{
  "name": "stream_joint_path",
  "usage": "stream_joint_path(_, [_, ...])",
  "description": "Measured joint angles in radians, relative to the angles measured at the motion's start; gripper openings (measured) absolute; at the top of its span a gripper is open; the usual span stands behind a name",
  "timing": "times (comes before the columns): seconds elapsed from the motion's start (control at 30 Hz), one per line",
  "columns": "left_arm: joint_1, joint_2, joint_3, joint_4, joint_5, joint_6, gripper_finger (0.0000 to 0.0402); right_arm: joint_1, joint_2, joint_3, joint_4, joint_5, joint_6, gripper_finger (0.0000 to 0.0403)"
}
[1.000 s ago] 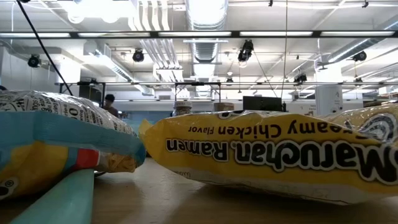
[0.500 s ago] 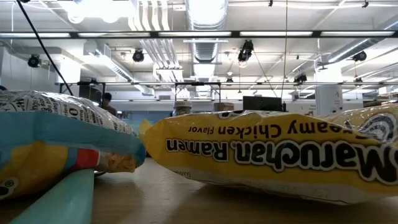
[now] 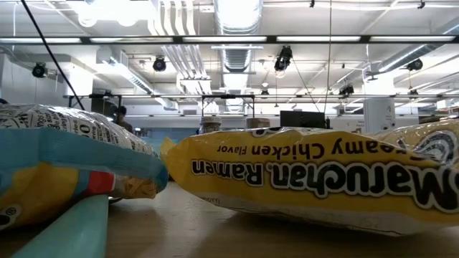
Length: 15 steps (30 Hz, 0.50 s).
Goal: Pick & Place Food Item
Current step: Put the yellow spoon into the green bin
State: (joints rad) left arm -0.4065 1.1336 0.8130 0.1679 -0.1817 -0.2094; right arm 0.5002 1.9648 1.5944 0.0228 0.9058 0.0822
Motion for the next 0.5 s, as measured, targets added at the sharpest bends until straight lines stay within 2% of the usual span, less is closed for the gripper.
stream_joint_path(0.3, [0.009,0.000,0.197,-0.441,-0.153,-0.029,0.0018,0.035,-0.022,0.000,-0.360,0.010,0.312,0.0261])
stream_joint_path(0.5, [0.078,0.000,0.284,-0.734,-0.267,-0.070,0.0018,0.085,-0.038,0.000,-0.653,0.005,0.500,0.0261])
